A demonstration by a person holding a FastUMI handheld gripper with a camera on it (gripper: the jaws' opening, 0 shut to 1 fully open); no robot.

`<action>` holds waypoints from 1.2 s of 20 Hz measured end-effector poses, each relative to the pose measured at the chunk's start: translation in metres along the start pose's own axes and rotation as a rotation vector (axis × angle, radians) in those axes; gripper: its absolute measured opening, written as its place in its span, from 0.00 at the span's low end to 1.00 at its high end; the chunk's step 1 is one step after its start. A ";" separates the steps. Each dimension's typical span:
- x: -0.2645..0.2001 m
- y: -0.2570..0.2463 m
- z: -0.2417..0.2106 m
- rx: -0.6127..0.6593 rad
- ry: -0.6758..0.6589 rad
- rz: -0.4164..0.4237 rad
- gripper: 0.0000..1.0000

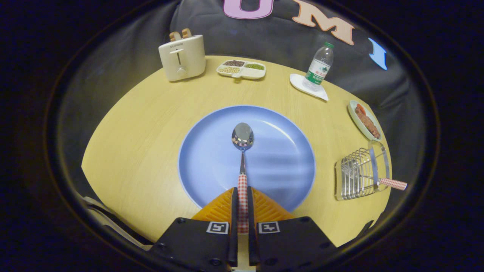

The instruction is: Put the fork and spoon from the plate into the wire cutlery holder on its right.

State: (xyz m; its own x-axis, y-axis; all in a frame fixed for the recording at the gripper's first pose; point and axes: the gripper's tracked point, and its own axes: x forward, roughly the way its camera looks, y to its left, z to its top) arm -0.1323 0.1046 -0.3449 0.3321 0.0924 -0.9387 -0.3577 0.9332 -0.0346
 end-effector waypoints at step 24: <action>-0.100 -0.106 0.032 -0.237 0.027 0.170 0.10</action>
State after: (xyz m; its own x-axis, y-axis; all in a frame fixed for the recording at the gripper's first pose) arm -0.1000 0.0077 -0.2364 0.2274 0.2284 -0.9466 -0.6012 0.7976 0.0480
